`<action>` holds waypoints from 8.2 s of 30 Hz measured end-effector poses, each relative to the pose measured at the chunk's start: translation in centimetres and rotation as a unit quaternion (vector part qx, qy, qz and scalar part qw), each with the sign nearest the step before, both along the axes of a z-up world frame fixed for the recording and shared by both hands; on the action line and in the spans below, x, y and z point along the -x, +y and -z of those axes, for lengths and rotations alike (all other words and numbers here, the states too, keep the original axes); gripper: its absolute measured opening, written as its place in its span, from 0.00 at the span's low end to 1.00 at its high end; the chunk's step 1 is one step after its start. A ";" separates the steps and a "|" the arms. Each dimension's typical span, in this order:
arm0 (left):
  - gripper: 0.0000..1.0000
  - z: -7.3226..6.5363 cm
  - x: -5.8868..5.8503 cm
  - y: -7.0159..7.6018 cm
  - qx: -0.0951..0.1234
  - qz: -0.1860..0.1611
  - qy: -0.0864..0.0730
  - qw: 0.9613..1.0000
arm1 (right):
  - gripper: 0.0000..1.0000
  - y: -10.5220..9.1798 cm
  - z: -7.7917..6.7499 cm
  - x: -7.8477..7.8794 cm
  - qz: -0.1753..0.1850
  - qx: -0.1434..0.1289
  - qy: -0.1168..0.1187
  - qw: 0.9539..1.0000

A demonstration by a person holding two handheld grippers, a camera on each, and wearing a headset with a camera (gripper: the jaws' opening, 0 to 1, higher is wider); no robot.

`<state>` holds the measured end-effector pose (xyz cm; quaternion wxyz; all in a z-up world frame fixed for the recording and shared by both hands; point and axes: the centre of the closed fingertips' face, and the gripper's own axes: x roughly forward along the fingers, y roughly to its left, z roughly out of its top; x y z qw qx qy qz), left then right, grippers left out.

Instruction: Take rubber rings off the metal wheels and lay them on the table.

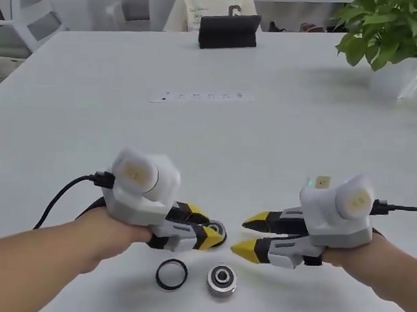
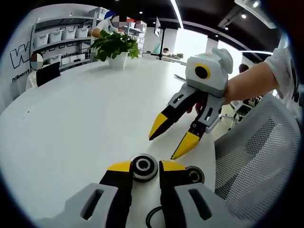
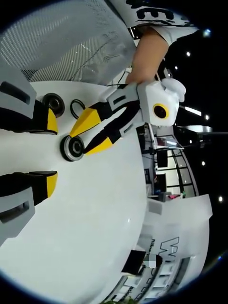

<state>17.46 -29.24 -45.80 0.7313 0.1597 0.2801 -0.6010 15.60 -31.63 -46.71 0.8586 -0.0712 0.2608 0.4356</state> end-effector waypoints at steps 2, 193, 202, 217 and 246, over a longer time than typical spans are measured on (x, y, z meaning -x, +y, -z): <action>0.16 0.2 0.0 0.0 -0.007 0.005 -0.007 1.000 | 0.28 0.0 0.0 0.0 0.000 0.000 0.000 1.000; 0.10 -0.1 0.2 0.5 -0.039 0.015 -0.091 0.995 | 0.00 2.1 -1.4 -1.2 0.119 -0.135 0.093 0.979; 0.20 -1.3 0.8 0.9 -0.023 0.021 -0.090 0.995 | 0.00 2.5 -2.2 -1.1 0.114 -0.141 0.090 0.979; 0.34 -4.2 1.3 2.6 0.015 0.008 -0.080 0.997 | 0.00 2.5 -3.8 -0.6 0.105 -0.157 0.089 0.978; 0.51 -7.6 3.2 8.0 0.054 -0.009 -0.075 0.996 | 0.00 6.0 -5.6 0.6 0.056 -0.177 0.101 0.977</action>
